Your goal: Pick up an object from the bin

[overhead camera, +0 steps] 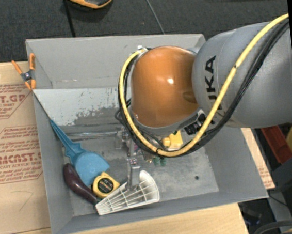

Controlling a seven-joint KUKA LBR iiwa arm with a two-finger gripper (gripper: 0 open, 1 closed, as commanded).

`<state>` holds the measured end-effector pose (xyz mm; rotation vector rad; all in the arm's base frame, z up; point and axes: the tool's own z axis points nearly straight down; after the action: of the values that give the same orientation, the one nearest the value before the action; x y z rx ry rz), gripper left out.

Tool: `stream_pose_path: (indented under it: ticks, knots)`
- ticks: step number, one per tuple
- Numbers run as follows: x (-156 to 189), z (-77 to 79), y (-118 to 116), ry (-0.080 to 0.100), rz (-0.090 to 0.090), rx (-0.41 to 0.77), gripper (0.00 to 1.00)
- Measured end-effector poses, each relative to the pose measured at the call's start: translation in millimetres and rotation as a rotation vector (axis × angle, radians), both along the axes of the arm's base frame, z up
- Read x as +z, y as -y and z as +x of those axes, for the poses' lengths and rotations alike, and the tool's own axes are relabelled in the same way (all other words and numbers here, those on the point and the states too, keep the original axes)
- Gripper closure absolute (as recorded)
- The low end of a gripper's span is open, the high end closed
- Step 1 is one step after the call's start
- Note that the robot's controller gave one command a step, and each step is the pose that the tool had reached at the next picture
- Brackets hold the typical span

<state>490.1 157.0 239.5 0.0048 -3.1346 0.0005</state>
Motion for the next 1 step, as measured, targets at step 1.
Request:
stream_pose_path:
  ticks: [1]
  knots:
    - [4.2, 1.7, 0.9, 0.008, 0.002, -0.003, 0.0]
